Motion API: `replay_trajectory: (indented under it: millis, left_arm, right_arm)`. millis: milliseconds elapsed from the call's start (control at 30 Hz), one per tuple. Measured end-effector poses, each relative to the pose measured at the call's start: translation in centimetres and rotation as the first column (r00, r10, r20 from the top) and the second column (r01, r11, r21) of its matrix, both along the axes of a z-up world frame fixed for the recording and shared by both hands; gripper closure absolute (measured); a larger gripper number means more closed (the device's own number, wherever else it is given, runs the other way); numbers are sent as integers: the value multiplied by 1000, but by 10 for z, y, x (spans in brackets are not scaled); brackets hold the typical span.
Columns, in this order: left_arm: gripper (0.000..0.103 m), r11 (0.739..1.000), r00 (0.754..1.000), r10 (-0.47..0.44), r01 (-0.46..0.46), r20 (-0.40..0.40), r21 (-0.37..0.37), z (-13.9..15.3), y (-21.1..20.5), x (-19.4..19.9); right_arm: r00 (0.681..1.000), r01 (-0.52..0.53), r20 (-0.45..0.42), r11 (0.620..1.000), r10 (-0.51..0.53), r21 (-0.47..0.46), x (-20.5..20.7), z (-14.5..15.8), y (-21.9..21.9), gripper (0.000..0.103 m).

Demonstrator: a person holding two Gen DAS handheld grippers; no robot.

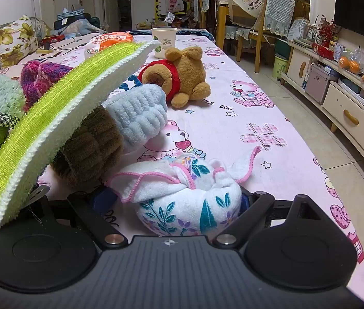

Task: Organize soft objects
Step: 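Pull both tools back from the pile of soft toys and reposition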

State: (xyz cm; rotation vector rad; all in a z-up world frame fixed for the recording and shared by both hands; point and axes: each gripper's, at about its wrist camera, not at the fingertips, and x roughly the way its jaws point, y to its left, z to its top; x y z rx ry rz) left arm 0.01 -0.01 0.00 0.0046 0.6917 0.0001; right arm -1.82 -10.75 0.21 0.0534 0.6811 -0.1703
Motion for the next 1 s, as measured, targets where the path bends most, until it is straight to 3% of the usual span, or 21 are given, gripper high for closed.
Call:
replay_trajectory:
  millis: [500, 600, 800, 1000]
  left_arm:
    - [1, 999, 999, -29, 30, -12, 12, 5, 6, -30]
    - [1, 999, 999, -33, 32, 17, 32, 14, 11, -40]
    - [1, 999, 998, -31, 30, 50, 35, 34, 26, -60]
    - [1, 1000, 995, -23, 21, 93, 23, 55, 44, -81]
  right_arm:
    - [999, -38, -38, 999, 37, -29, -4, 0, 3, 0]
    - [997, -58, -56, 997, 55, -53, -7, 2, 7, 0]
    - [995, -89, -50, 996, 89, 7, -17, 6, 2, 0]
    - [994, -105, -40, 994, 106, 9, -24, 11, 6, 0]
